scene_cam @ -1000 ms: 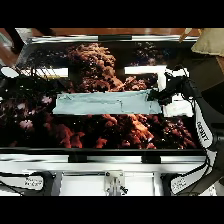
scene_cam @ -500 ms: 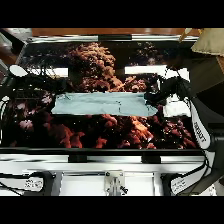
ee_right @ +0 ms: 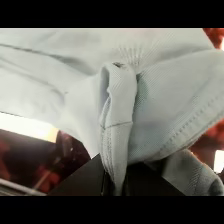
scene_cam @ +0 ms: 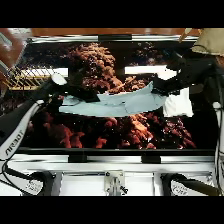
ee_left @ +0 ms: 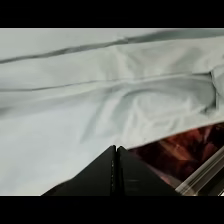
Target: Fold the shirts.
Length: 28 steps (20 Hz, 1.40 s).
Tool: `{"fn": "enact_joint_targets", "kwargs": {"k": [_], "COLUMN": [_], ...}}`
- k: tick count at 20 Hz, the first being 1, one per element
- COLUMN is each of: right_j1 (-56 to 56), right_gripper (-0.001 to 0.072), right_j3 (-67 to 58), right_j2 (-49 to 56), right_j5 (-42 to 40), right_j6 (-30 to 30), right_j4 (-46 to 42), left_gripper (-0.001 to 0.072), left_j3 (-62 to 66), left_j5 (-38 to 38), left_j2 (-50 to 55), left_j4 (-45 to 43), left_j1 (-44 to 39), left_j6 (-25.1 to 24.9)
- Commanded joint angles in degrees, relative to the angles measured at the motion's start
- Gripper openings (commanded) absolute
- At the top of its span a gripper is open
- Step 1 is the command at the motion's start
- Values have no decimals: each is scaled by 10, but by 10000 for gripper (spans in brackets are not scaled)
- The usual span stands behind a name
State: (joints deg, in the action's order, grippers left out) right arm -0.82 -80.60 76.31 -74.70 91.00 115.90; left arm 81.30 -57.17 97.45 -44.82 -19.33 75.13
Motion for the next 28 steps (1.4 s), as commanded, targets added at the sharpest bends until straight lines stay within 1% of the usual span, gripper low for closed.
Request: {"fn": "enact_joint_targets", "kwargs": {"k": [1, 3, 5, 9, 12, 14, 15, 17, 19, 21, 23, 24, 25, 26, 28], "right_j1": [0, 0, 0, 0, 0, -12, -30, -75, -130, -185, -246, -271, -295, -318, -352], "right_gripper": [76, 76, 76, 76, 76, 76, 76, 76, 76, 75, 75, 75, 75, 75, 75], "right_j3": [0, 0, 0, 0, 0, 0, 0, 0, 0, 0, 0, -1, -5, -19, -63], "right_j2": [-69, -98, -127, -158, -154, -144, -134, -107, -69, -23, 36, 65, 98, 136, 215], "right_j5": [-63, -81, -92, -104, -108, -100, -85, -27, 50, 131, 235, 285, 324, 349, 366], "right_j6": [-25, -38, -49, -55, -53, -43, -38, -34, -33, -32, -32, -31, -30, -30, -31], "right_j4": [2, 12, 24, 50, 49, 38, 31, 31, 32, 41, 57, 73, 92, 103, 108], "left_gripper": [37, 37, 37, 36, 34, 34, 33, 33, 33, 34, 34, 35, 35, 35, 35], "left_j3": [0, 0, 0, 0, 0, 0, 0, 0, 0, 0, 0, 0, 0, 0, 0], "left_j5": [79, 104, 124, 165, 208, 203, 191, 158, 129, 96, 46, 23, 2, -13, -33], "left_j2": [32, 43, 54, 81, 67, 37, 14, -43, -116, -190, -253, -280, -306, -329, -371], "left_j4": [24, 24, 25, 84, 77, 54, 26, -26, -97, -202, -303, -334, -348, -347, -347], "left_j1": [-82, -116, -150, -202, -186, -150, -129, -89, -55, -13, 43, 75, 111, 143, 199], "left_j6": [33, 64, 83, 85, 85, 85, 86, 91, 92, 111, 148, 162, 173, 173, 174]}}
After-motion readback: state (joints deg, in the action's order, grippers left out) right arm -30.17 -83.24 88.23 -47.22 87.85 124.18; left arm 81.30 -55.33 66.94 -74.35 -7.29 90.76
